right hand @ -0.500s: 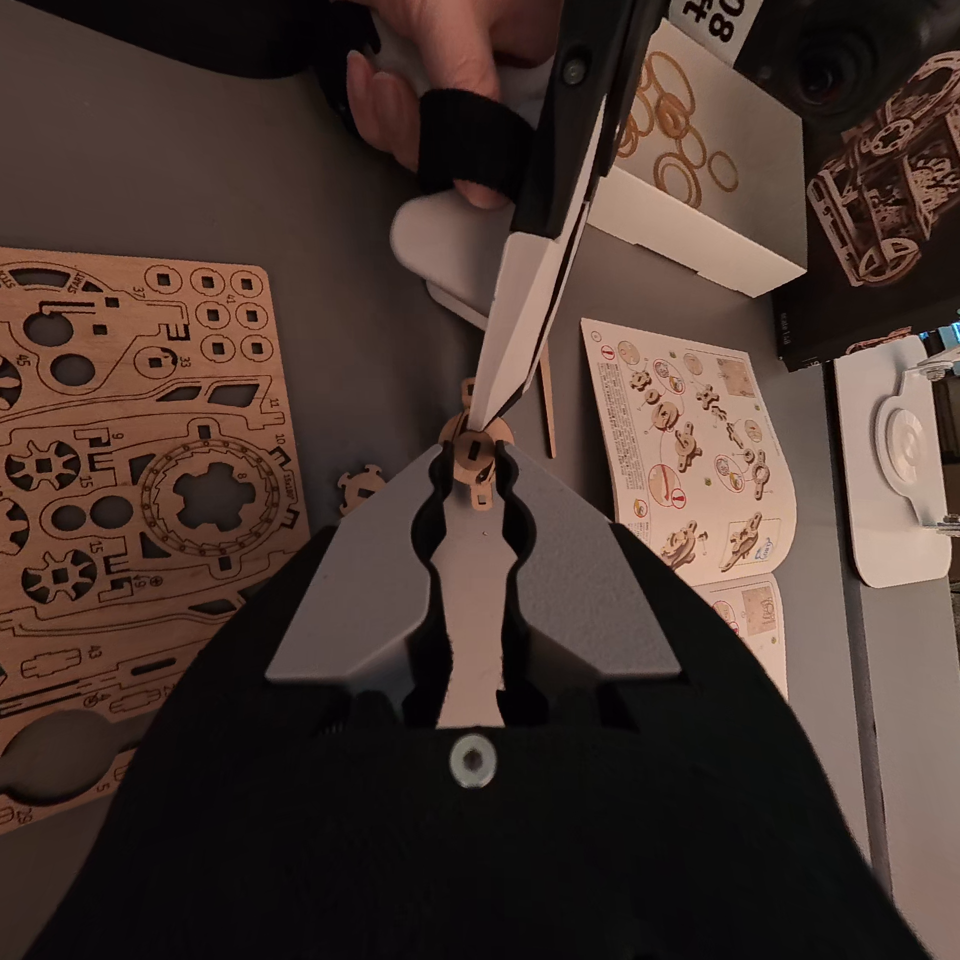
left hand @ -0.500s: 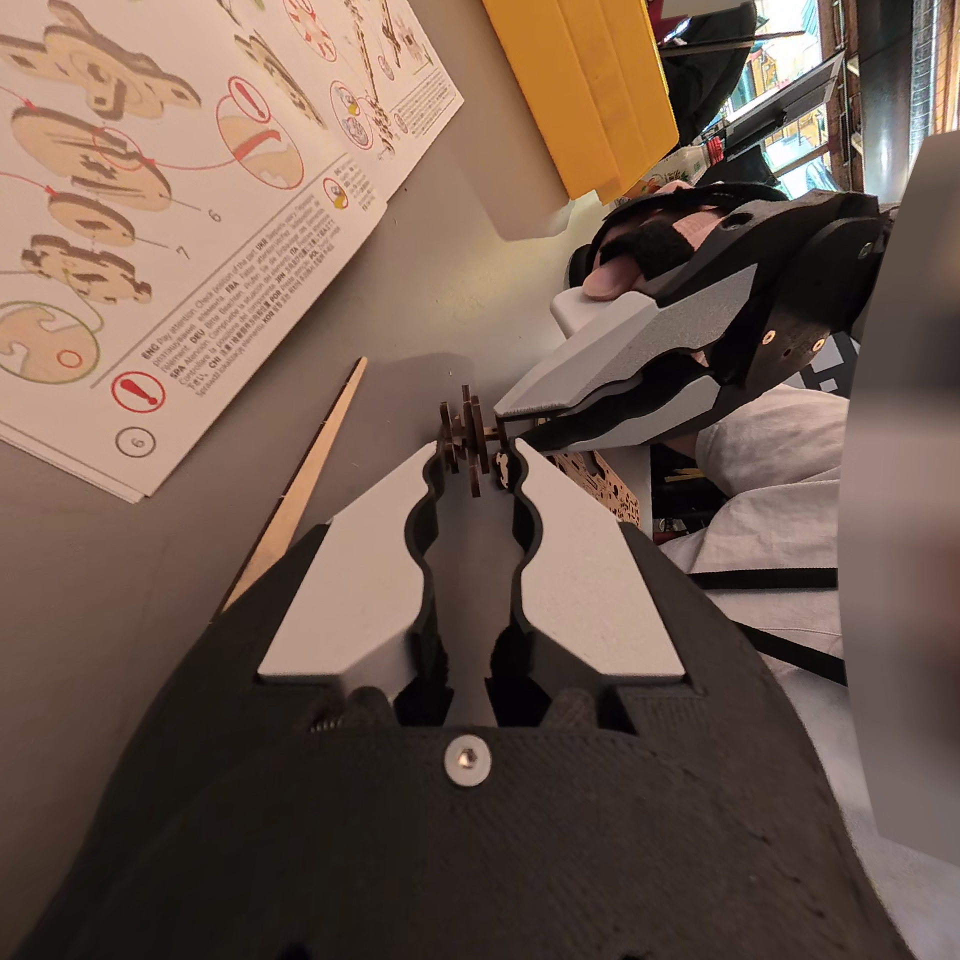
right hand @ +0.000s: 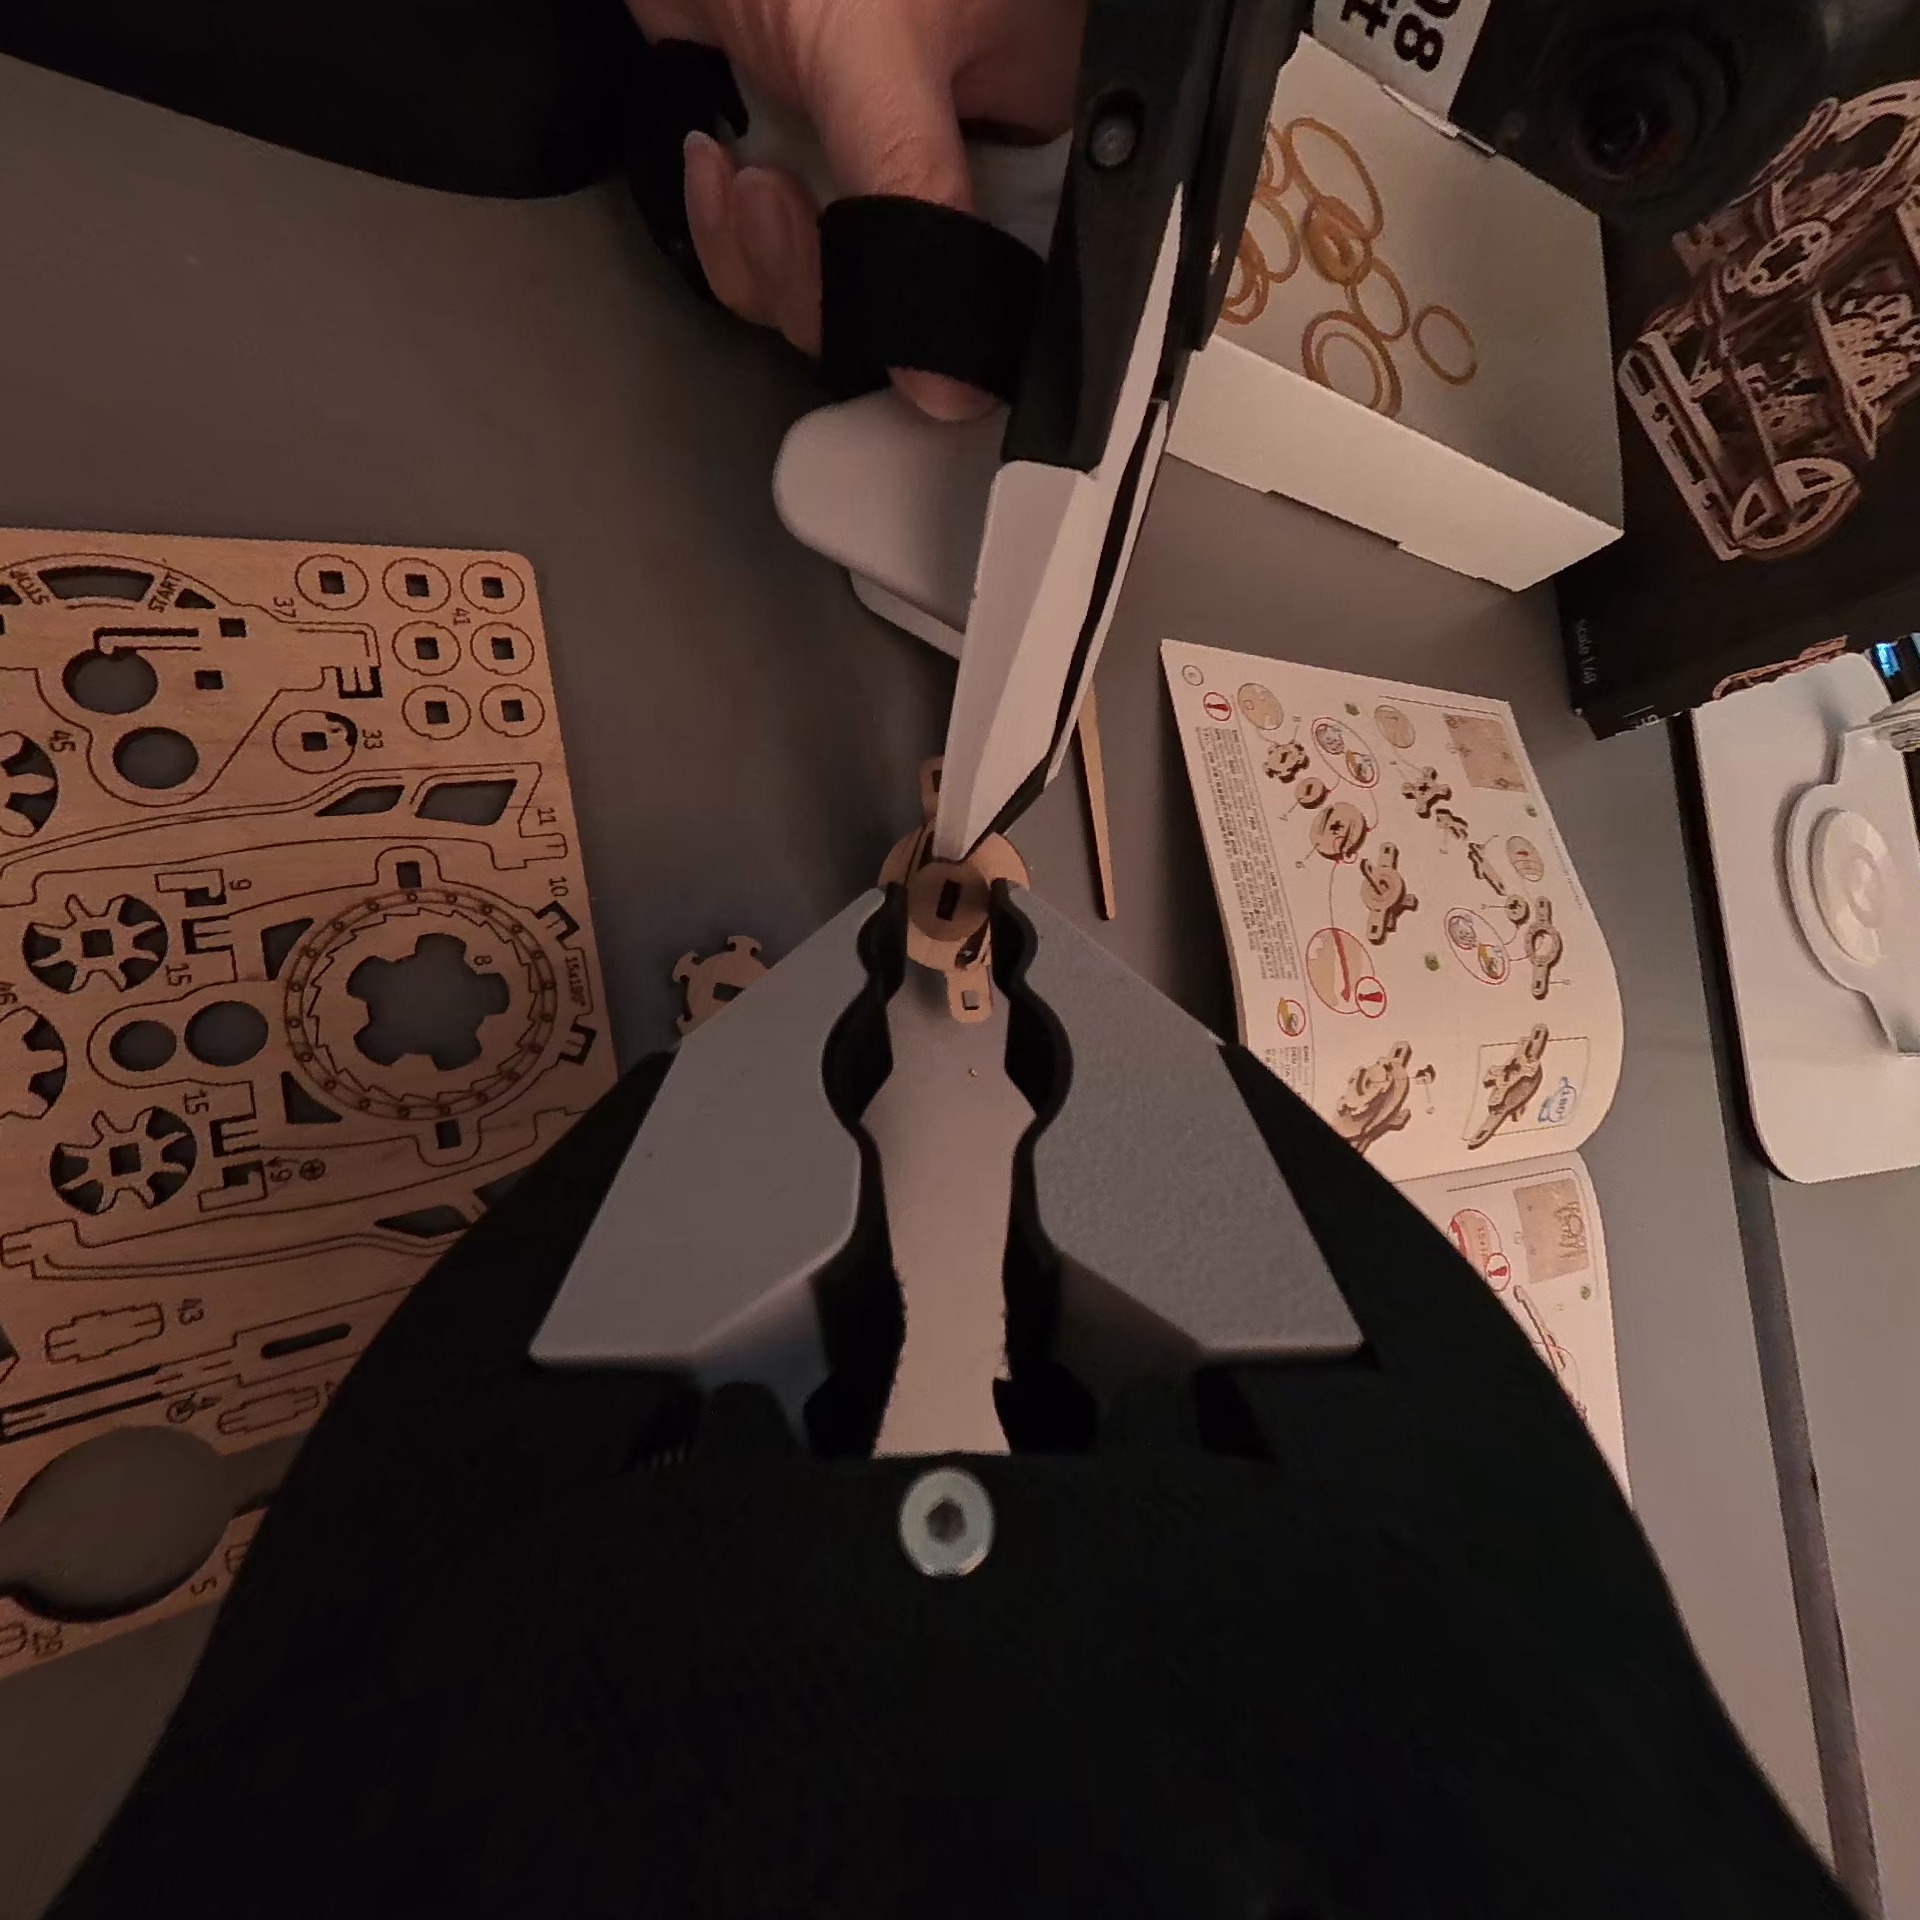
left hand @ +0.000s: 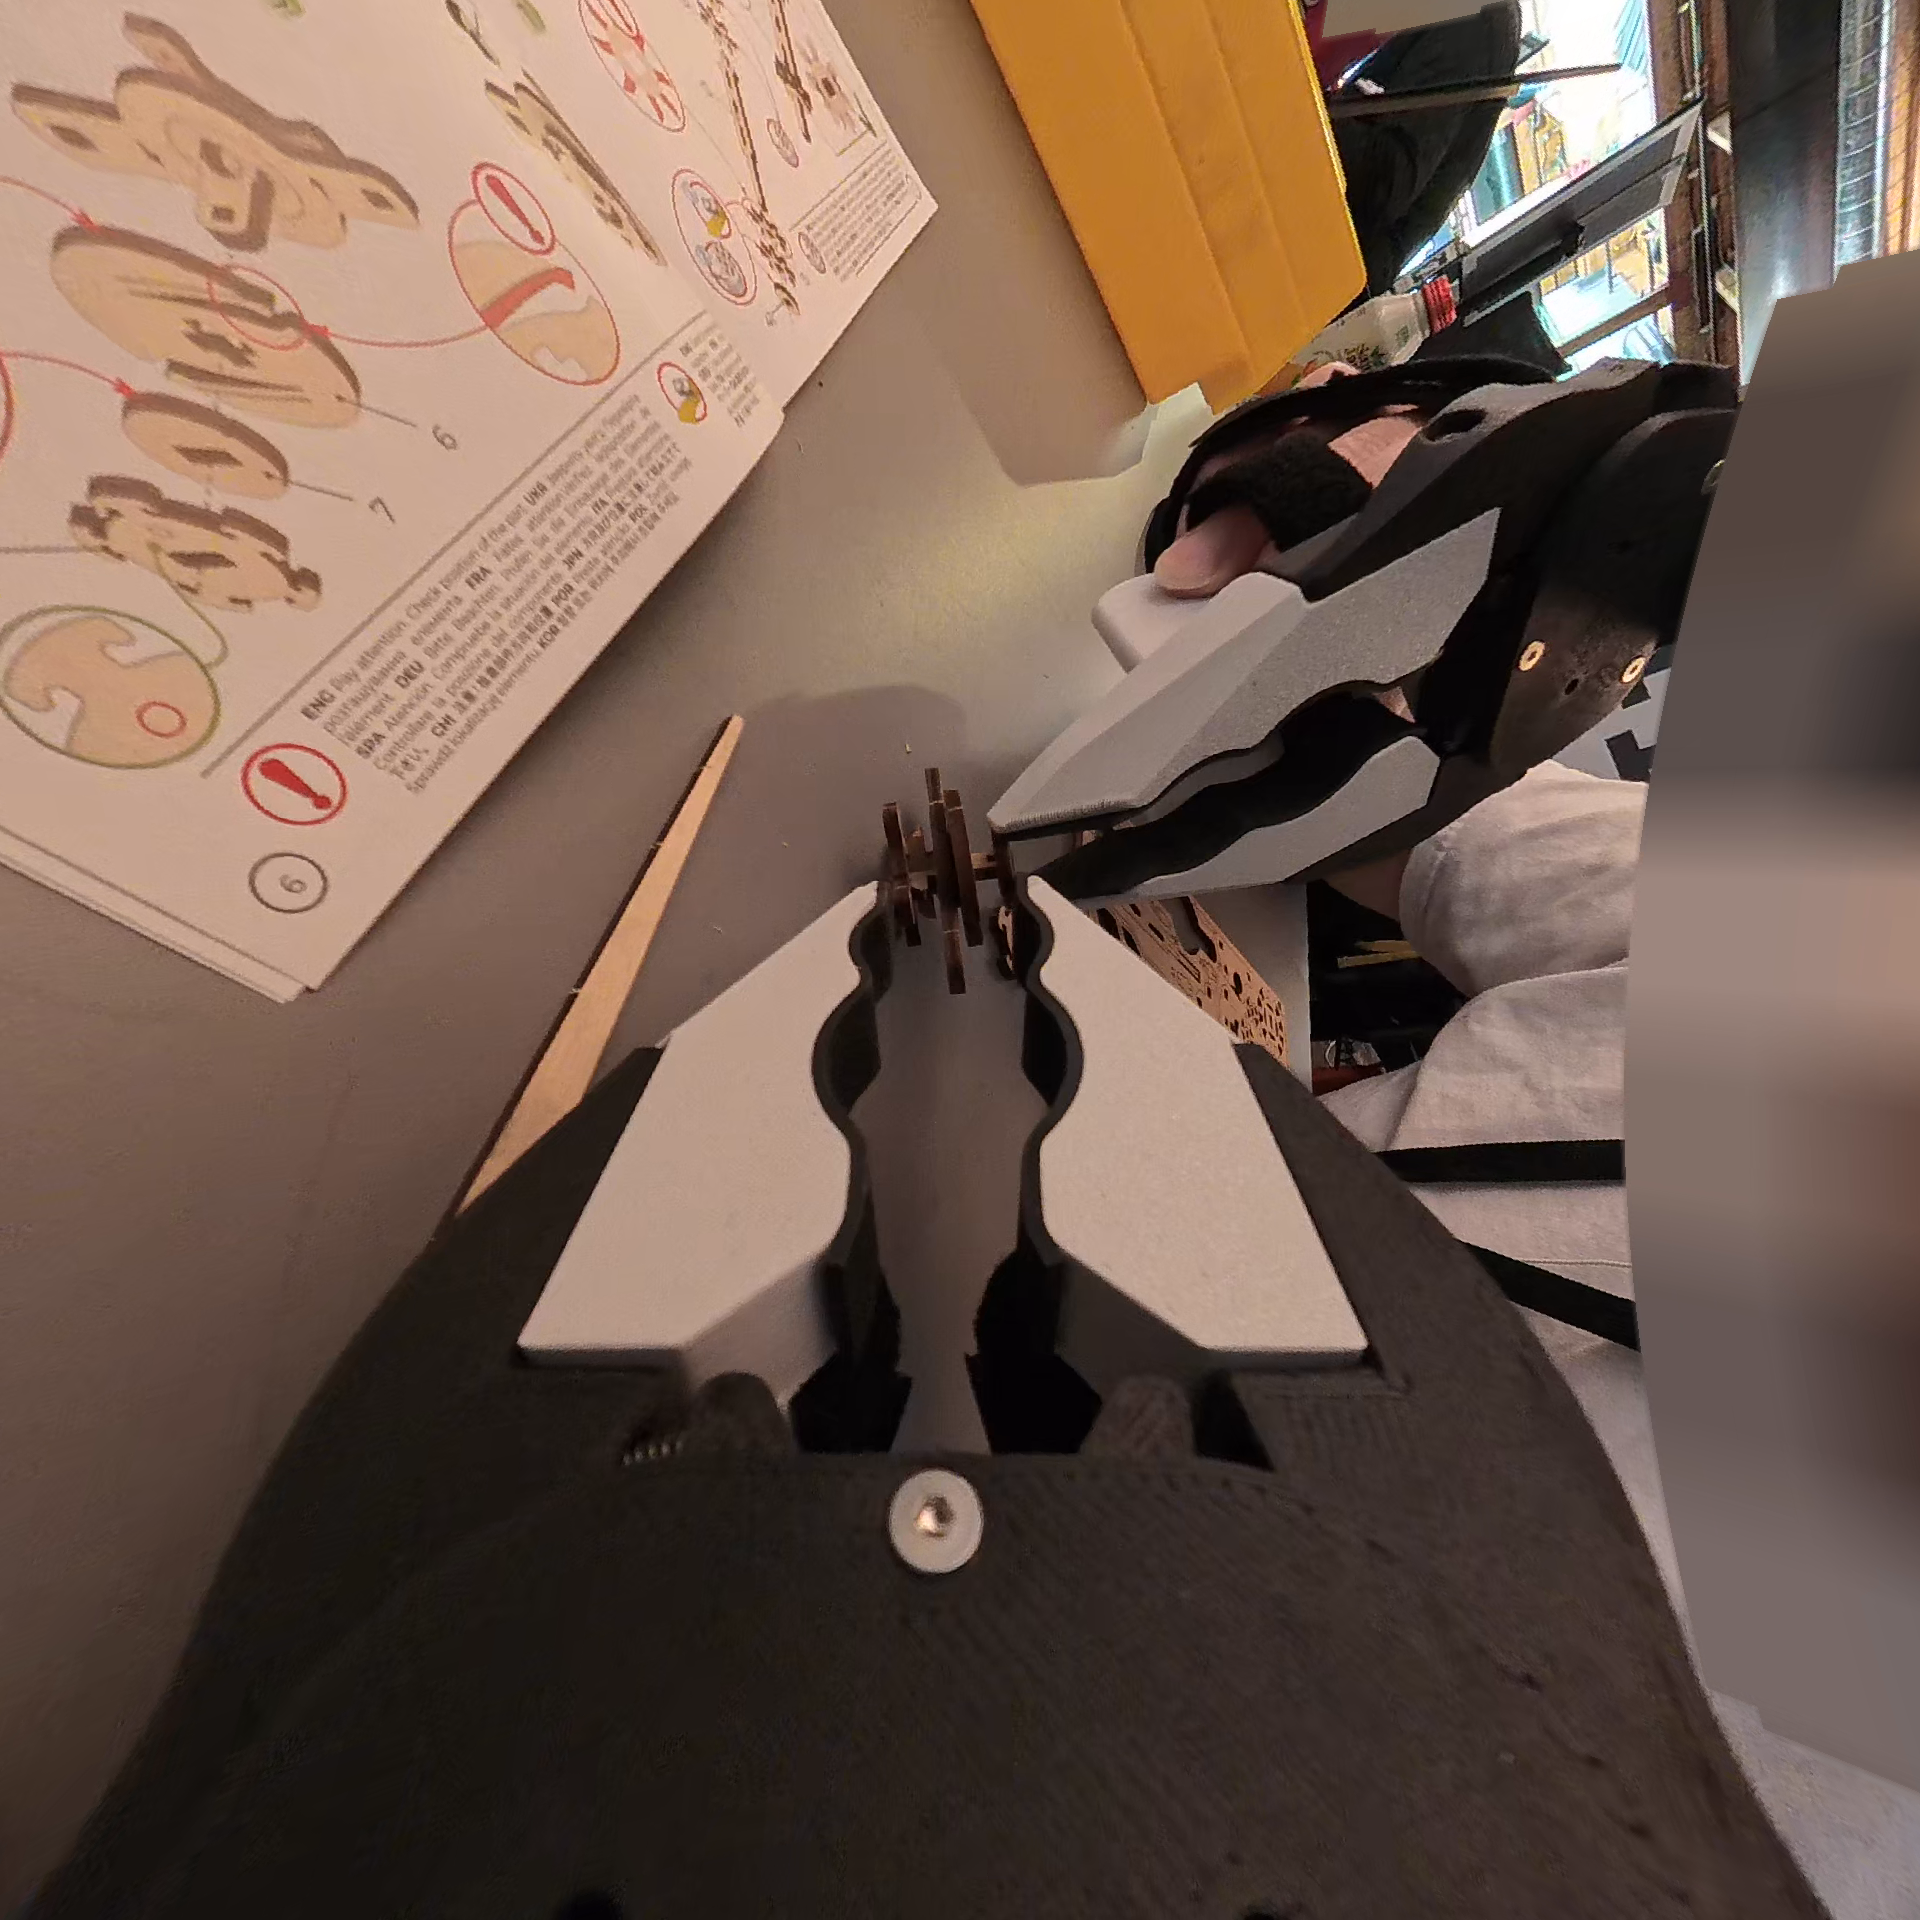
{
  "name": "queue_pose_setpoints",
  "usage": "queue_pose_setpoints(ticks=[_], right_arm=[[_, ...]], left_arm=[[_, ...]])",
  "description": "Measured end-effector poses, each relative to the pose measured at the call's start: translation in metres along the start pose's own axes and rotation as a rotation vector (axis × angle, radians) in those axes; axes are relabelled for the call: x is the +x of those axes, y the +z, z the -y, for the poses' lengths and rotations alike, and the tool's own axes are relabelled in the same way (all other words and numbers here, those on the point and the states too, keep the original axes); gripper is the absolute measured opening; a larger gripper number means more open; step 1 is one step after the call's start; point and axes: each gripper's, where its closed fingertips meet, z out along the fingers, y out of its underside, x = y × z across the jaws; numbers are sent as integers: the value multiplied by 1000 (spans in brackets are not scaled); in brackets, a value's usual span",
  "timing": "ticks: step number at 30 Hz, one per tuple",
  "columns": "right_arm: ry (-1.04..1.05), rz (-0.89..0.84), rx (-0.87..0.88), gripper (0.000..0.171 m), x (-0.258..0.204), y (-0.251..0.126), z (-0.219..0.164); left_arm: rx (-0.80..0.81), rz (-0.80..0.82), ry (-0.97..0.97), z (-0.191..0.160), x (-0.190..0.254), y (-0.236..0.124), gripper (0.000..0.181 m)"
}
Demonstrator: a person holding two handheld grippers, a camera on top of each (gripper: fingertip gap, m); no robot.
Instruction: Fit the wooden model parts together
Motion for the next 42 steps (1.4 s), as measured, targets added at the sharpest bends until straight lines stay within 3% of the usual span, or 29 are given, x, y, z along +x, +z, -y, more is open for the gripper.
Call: queue_pose_setpoints(ticks=[10, 22, 26, 30, 33, 37, 42], right_arm=[[17, -2, 22, 15, 1, 2, 1], [62, 28, 65, 16, 2, 5, 3], [199, 126, 143, 19, 4, -2, 4], [434, 135, 258, 43, 32, -19, 6], [688, 325, 339, 54, 30, -24, 10], [894, 579, 439, 42, 21, -29, 21], [874, 566, 411, 35, 19, -25, 17]], left_arm=[[11, -12, -13, 2, 1, -1, 26], [-1, 38, 53, 1, -3, -2, 20], [25, -16, 32, 5, 3, -3, 20], [118, -82, 70, 21, 16, -13, 20], [165, -79, 143, 29, 23, -17, 20], [188, -72, 220, 32, 30, -19, 20], [174, -78, 231, 29, 34, -16, 20]])
